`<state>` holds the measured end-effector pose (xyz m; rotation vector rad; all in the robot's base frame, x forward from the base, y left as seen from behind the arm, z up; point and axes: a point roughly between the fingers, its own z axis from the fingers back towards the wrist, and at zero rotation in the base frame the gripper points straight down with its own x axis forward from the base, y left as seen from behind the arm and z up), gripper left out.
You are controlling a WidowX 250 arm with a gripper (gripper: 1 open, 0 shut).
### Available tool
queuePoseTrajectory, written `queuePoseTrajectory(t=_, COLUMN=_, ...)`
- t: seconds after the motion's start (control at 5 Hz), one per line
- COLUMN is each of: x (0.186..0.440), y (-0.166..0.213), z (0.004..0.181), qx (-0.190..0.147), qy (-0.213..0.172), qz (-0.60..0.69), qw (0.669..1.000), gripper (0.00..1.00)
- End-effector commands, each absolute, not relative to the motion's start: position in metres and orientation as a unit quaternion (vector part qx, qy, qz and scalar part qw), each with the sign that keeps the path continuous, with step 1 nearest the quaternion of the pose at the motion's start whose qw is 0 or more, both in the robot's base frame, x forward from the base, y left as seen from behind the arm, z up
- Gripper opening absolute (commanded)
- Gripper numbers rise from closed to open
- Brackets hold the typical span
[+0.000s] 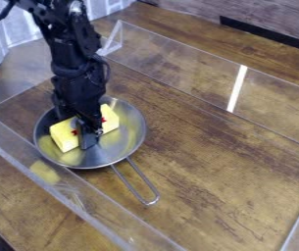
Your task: Remove the yellow object from inside the silver pan and put it on the table
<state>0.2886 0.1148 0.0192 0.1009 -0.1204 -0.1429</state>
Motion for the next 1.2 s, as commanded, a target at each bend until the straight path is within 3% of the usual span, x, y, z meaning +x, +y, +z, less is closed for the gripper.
queuePoseTrajectory(t=0.0, x=0.2904, y=0.1175, z=0.0186, qx=0.056, qy=-0.059, qz=-0.065, qw=0.995, gripper=0.00)
queuePoseTrajectory(t=1.0, x=0.2927, y=0.1132, z=0.0171, qx=0.063, qy=-0.043, qz=-0.069, qw=0.995, gripper=0.00)
